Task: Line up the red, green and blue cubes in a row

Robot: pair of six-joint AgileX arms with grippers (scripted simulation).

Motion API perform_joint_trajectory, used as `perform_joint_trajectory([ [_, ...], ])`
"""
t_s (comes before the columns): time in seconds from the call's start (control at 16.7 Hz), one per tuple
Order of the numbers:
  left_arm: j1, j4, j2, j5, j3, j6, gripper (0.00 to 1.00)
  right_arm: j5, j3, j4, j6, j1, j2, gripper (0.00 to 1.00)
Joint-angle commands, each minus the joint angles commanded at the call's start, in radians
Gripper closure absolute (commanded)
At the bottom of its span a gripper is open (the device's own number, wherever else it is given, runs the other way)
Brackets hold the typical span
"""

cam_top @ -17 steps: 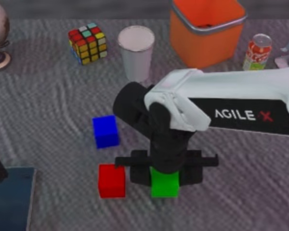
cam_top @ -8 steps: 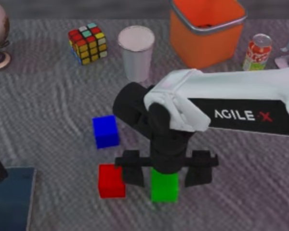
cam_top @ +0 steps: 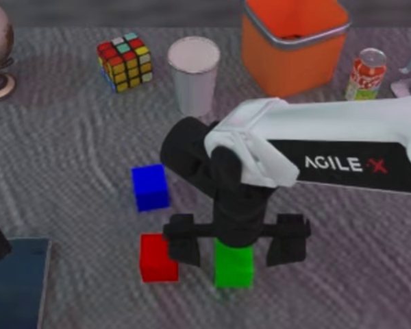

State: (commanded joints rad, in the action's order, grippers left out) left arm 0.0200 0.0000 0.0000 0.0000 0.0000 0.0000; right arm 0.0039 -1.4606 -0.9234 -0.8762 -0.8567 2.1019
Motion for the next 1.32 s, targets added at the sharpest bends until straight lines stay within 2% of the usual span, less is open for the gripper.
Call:
perform_joint_trajectory([
  [0.48, 0.0, 0.0, 0.0, 0.0, 0.0, 0.0, 0.0, -0.001, -0.159, -0.233, 0.001, -0.008, -0.07, 0.0],
  [0.9, -0.003, -0.007, 0.009, 0.0, 0.009, -0.004, 0.0, 0.003, -0.159, -0.238, 0.008, 0.001, -0.082, 0.0],
  [1.08, -0.03, -0.064, 0.094, 0.002, 0.092, -0.038, 0.0, 0.035, -0.089, -0.186, 0.059, 0.041, -0.174, 0.0],
  [1.32, -0.093, -0.216, 0.35, 0.002, 0.327, -0.127, 0.0, 0.097, 0.099, -0.055, 0.181, 0.148, -0.44, 0.0],
])
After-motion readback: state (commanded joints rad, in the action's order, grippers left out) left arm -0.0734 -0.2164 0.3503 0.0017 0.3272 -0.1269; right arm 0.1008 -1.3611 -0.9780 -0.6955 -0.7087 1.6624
